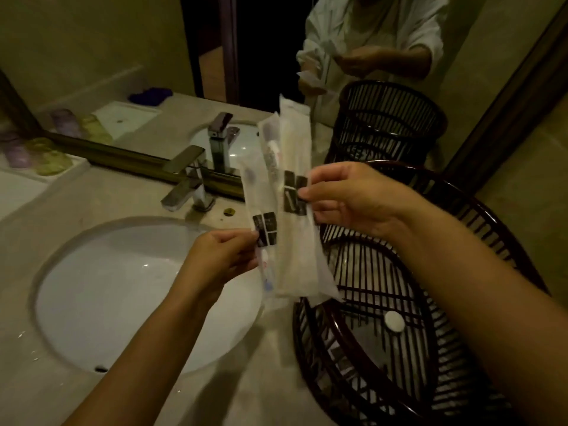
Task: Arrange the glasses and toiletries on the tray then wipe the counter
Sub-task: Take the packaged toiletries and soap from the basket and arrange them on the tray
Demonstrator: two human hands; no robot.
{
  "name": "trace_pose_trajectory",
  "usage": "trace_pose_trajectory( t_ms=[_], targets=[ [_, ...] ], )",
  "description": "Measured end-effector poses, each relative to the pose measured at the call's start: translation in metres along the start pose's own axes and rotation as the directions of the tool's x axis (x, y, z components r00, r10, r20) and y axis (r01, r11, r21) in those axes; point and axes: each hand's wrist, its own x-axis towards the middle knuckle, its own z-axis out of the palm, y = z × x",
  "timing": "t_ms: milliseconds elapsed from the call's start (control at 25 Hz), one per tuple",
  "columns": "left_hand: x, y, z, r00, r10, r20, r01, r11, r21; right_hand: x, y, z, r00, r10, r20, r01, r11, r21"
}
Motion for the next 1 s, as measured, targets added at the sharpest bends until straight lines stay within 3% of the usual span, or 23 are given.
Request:
trace_pose_trajectory(
  t_ms=[240, 440, 720, 1000],
  targets=[
    [-0.016, 0.016, -0.012, 0.998, 0.058, 0.037, -0.057, 0.998, -0.030, 0.017, 0.015, 0.040, 0.990, -0.082, -0.113, 0.049, 0.963, -0.265],
    [-0.018, 0.015, -0.011, 0.992, 0.051, 0.113, -0.045, 0.998, -0.048, 0.022, 0.025, 0.047, 0.994, -0.080, -0.080, 0.062, 0.977, -0.205],
    [-0.011, 0.013, -0.006, 0.995, 0.097, -0.010, -0.097, 0.995, -0.010, 0.027, 0.038, 0.042, 0.979, -0.139, -0.150, 0.079, 0.934, -0.349],
    [-0.005, 0.006, -0.010, 0.996, 0.088, 0.000, -0.088, 0.996, 0.015, 0.028, 0.037, 0.038, 0.978, -0.165, -0.126, 0.098, 0.903, -0.419]
  ],
)
